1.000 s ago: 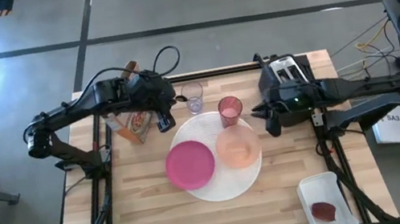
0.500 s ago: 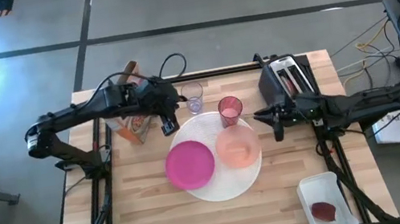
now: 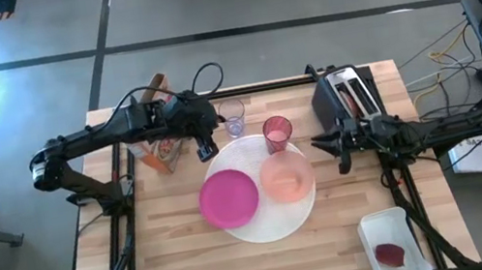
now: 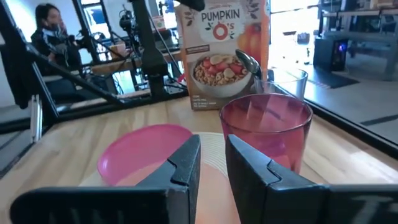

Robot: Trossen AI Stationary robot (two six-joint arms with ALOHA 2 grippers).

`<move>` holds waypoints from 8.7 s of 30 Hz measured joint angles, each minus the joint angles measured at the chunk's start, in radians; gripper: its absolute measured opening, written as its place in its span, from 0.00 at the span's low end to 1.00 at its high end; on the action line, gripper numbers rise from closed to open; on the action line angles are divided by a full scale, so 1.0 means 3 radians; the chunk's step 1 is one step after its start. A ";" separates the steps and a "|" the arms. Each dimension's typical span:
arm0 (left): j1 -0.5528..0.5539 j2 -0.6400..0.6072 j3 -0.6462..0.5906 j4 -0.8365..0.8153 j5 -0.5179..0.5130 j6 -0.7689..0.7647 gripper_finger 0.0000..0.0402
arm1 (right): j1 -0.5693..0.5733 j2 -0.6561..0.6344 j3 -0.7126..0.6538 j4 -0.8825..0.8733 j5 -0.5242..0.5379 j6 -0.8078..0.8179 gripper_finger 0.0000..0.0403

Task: Arrange a breakfast setting
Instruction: Pour the cereal from the orange cereal box into the orange bowl

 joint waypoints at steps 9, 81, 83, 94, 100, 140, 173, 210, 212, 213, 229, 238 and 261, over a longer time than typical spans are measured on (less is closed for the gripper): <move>0.0000 0.0000 -0.0004 0.0008 0.0000 -0.0119 0.00 | 0.0000 0.0001 -0.0251 0.0408 -0.0026 -0.0175 0.16; 0.0005 0.0003 -0.0120 0.0144 0.0000 0.0117 0.00 | -0.0006 -0.0876 -0.0337 0.0353 -0.0780 -0.0674 0.16; 0.0005 0.0003 -0.0120 0.0144 0.0000 0.0117 0.00 | -0.0006 -0.0884 -0.0337 0.0353 -0.0780 -0.0675 0.16; 0.0004 0.0000 -0.0120 0.0157 0.0011 0.0103 0.00 | -0.0007 -0.0884 -0.0337 0.0354 -0.0780 -0.0675 0.16; 0.0003 0.0000 -0.0120 0.0216 0.0048 -0.0047 0.00 | -0.0007 -0.0883 -0.0337 0.0354 -0.0780 -0.0675 0.16; -0.0314 0.0120 -0.0267 -0.0238 -0.0374 -0.2545 0.44 | -0.0008 -0.0877 -0.0336 0.0336 -0.0780 -0.0675 0.16; -0.1680 -0.0263 -0.1011 -0.2216 -0.0564 -0.6513 0.54 | -0.0008 -0.0872 -0.0336 0.0332 -0.0780 -0.0675 0.16; -0.1670 -0.0563 -0.2192 -0.2197 -0.1918 -0.7662 0.64 | -0.0008 -0.0858 -0.0336 0.0328 -0.0780 -0.0675 0.16; -0.1670 -0.0563 -0.2192 -0.2198 -0.1956 -0.7653 0.68 | -0.0008 -0.0858 -0.0336 0.0328 -0.0780 -0.0675 0.16; -0.1670 -0.0563 -0.2192 -0.2199 -0.1970 -0.7634 0.70 | -0.0008 -0.0858 -0.0336 0.0328 -0.0780 -0.0675 0.16; -0.1495 -0.0575 -0.2992 -0.1430 -0.2923 -0.7319 0.75 | -0.0008 -0.0857 -0.0336 0.0328 -0.0780 -0.0675 0.16; -0.1490 -0.0566 -0.3505 -0.0376 -0.3598 -0.6863 0.75 | -0.0008 -0.0857 -0.0336 0.0327 -0.0780 -0.0675 0.16; -0.1376 -0.0557 -0.3588 0.0133 -0.3990 -0.5660 0.02 | -0.0008 -0.0857 -0.0336 0.0325 -0.0780 -0.0675 0.16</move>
